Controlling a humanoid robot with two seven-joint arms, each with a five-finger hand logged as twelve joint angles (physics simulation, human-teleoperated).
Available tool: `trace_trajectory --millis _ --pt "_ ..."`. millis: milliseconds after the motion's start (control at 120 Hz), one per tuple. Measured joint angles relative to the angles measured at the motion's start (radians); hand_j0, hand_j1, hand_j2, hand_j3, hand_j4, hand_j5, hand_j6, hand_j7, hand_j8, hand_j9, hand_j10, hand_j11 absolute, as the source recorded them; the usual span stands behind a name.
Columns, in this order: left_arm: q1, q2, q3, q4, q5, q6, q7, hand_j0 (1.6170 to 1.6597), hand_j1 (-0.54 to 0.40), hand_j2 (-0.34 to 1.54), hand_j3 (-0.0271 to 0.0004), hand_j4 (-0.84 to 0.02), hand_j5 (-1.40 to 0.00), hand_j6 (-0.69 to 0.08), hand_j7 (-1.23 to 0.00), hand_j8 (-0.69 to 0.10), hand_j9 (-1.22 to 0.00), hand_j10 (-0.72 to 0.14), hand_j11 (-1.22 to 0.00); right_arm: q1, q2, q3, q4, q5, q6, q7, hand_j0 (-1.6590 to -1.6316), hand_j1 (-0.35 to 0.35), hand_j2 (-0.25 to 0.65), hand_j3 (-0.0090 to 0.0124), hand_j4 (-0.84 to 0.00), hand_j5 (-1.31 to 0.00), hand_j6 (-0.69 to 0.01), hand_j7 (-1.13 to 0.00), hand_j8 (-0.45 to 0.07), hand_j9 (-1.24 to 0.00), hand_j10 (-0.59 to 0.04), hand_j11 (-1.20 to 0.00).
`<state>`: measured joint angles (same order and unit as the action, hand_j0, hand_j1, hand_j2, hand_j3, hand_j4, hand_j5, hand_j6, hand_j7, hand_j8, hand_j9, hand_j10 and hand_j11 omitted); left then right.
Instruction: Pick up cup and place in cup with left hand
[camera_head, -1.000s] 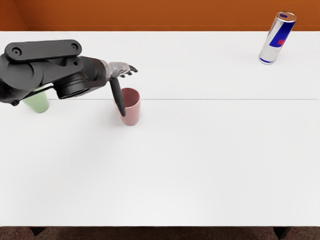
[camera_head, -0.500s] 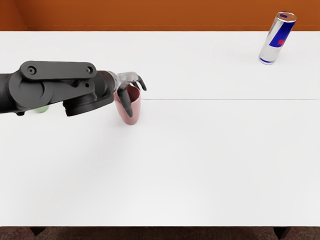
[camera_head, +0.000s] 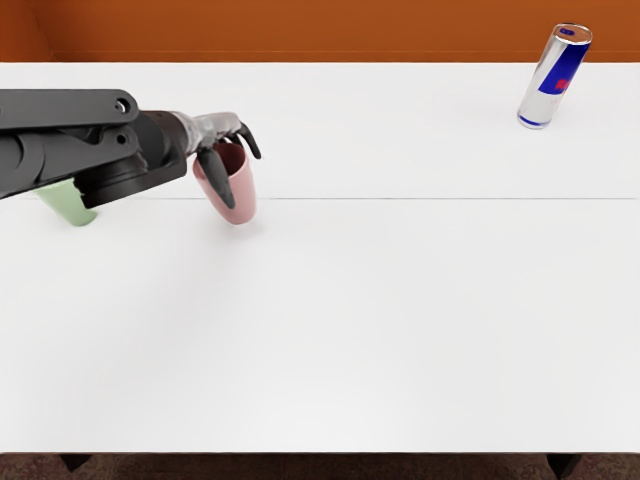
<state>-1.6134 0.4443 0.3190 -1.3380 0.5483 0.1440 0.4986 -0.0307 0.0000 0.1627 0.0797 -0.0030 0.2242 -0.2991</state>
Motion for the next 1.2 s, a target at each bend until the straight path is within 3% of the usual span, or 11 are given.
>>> trace_trajectory --millis 400,700,1033,1200 --pt "-0.037 0.147 0.004 -0.051 -0.001 -0.021 0.000 1.6537 -0.134 0.13 0.0000 -0.448 -0.62 -0.365 -0.63 -0.244 -0.64 -0.326 -0.63 0.000 0.000 0.000 0.000 0.000 0.000 0.000 -1.6581 -0.349 0.000 0.0000 0.000 0.00 0.000 0.00 0.000 0.00 0.000 0.00" --pt "-0.081 0.266 0.010 -0.084 0.000 -0.070 0.005 1.6535 -0.107 0.11 0.0000 -0.455 -0.61 -0.389 -0.62 -0.269 -0.63 -0.339 -0.63 0.000 0.000 0.000 0.000 0.000 0.000 0.000 -1.6581 -0.349 0.000 0.0000 0.000 0.00 0.000 0.00 0.000 0.00 0.000 0.00" --pt "-0.089 0.372 0.018 -0.084 0.009 -0.086 0.009 1.6541 -0.118 0.11 0.0000 -0.455 -0.61 -0.370 -0.62 -0.260 -0.63 -0.344 -0.62 0.000 0.000 0.000 0.000 0.000 0.000 0.000 -1.6581 -0.349 0.000 0.0000 0.000 0.00 0.000 0.00 0.000 0.00 0.000 0.00" --pt "-0.094 0.433 0.031 -0.081 0.014 -0.085 0.007 1.6540 -0.090 0.09 0.0000 -0.455 -0.61 -0.403 -0.62 -0.281 -0.62 -0.356 -0.62 0.000 0.000 0.000 0.000 0.000 0.000 0.000 -1.6581 -0.349 0.000 0.0000 0.000 0.00 0.000 0.00 0.000 0.00 0.000 0.00"
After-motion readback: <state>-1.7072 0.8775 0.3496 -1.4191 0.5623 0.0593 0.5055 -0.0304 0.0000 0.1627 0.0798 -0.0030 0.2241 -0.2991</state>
